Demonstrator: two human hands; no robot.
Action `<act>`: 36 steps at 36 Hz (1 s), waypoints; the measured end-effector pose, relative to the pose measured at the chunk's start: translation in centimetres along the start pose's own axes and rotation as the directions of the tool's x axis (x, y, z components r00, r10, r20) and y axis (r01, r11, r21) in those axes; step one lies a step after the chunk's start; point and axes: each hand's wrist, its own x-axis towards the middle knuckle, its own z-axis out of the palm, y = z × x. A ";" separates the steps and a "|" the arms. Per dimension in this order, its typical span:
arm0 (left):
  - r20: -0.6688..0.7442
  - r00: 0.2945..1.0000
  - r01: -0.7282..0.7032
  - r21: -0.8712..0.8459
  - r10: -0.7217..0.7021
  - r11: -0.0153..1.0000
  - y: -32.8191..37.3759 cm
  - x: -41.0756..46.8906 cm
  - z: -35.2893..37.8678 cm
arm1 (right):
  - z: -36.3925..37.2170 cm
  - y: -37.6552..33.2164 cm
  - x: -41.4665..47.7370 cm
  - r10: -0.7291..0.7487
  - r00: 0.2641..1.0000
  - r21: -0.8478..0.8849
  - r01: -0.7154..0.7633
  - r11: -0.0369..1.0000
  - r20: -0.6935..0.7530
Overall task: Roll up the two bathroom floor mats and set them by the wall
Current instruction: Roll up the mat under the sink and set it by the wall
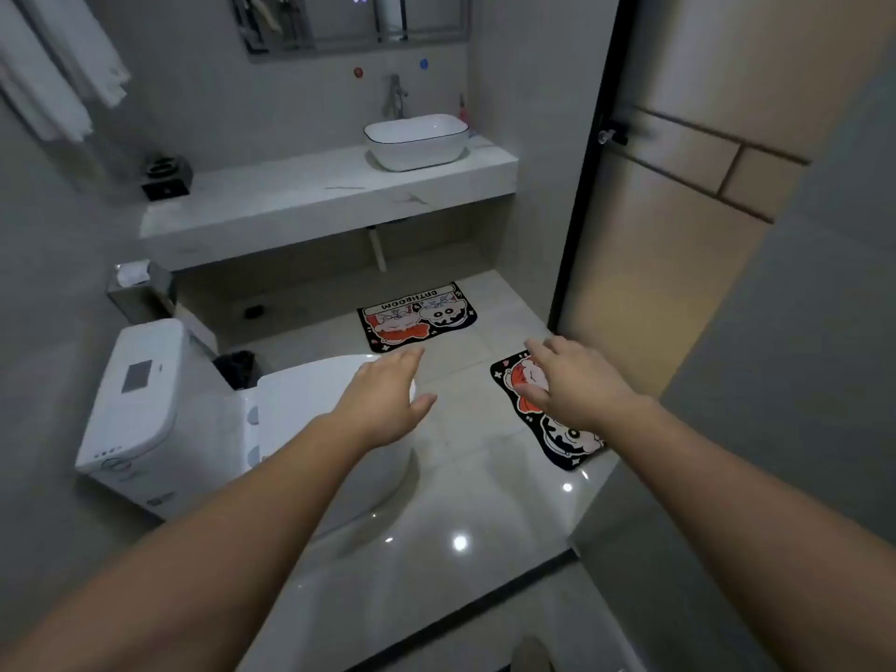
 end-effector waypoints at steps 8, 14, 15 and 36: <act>0.003 0.994 0.106 -0.042 -0.106 0.993 2.3 5.7 0.9 | -0.7 4.7 6.3 -0.072 0.997 -0.002 0.072 0.997 0.005; 0.020 0.991 0.135 -0.034 -0.134 0.990 2.7 8.9 1.7 | 0.0 6.9 9.2 -0.095 0.993 -0.002 0.095 0.995 0.073; 0.018 0.990 0.141 -0.032 -0.140 0.990 2.7 9.5 1.7 | 0.1 7.2 9.6 -0.100 0.992 -0.006 0.101 0.995 0.074; 0.047 0.996 0.078 -0.020 -0.077 0.997 -3.9 28.9 2.3 | 0.8 10.3 27.4 -0.059 0.997 -0.020 0.060 0.998 0.042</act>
